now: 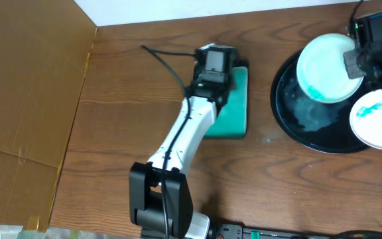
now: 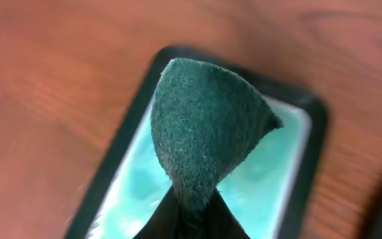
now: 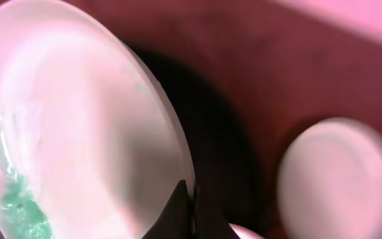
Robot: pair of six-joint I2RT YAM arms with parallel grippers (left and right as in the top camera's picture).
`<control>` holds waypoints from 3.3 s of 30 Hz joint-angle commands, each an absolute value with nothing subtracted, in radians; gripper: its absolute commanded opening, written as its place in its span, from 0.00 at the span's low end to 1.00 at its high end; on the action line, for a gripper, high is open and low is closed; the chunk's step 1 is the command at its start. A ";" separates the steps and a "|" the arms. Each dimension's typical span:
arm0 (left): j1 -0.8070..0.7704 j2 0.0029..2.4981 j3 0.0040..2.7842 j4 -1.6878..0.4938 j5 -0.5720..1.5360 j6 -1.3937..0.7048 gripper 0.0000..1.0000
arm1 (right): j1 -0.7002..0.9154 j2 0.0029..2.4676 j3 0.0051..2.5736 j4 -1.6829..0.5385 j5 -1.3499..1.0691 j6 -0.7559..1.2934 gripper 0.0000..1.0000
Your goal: Clean dirty plates on tray and stack at the side
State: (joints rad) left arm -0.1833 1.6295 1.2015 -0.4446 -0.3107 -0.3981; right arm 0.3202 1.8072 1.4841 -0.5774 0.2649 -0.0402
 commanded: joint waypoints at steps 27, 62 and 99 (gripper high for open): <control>-0.141 1.621 1.197 -0.521 -0.323 -0.466 0.07 | 0.524 1.766 1.500 -0.469 0.548 -0.524 0.01; -0.321 1.657 1.197 -0.113 0.278 -0.563 0.07 | 0.054 1.778 0.973 0.024 -0.344 0.166 0.01; -0.536 2.077 1.197 0.284 0.189 -0.583 0.07 | 0.143 1.977 1.036 0.069 -0.244 0.258 0.01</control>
